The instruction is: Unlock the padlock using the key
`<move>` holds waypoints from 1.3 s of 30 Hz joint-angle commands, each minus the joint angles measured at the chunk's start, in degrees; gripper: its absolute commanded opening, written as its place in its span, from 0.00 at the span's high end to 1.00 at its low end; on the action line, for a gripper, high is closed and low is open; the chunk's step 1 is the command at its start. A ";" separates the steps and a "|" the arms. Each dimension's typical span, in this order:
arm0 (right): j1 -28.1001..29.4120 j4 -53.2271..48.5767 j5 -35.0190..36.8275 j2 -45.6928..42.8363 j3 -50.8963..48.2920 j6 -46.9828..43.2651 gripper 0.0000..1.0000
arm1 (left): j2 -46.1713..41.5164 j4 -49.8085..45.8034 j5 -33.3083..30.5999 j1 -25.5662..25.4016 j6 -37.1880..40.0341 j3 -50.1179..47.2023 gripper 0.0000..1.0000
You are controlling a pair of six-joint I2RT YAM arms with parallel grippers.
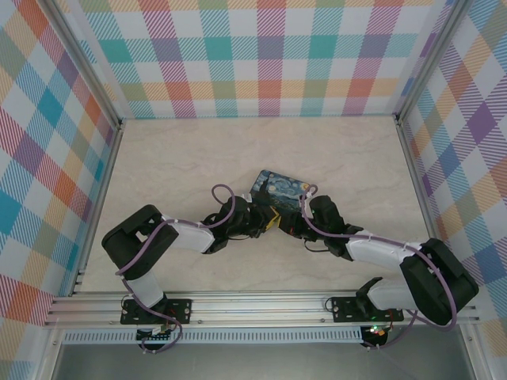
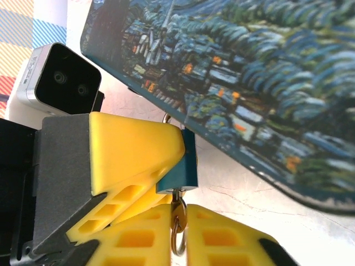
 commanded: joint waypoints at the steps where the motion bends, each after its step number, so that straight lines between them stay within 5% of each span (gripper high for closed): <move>1: 0.23 -0.99 -0.12 -2.01 0.18 -1.30 0.80 | -1.33 1.24 -1.58 -0.59 -0.45 -0.29 1.00; 14: -1.00 -13.82 8.61 -13.95 -0.45 -13.14 0.46 | -1.01 -0.21 -1.11 -0.61 -0.40 0.94 1.00; 23: -1.44 -19.23 22.04 -26.50 1.64 -27.47 0.00 | -1.53 -1.50 -1.59 -0.57 -0.41 0.92 1.00; 39: -1.44 -23.33 16.95 -29.34 5.24 -50.48 0.00 | -1.29 -3.13 -1.86 -0.19 -4.80 0.94 1.00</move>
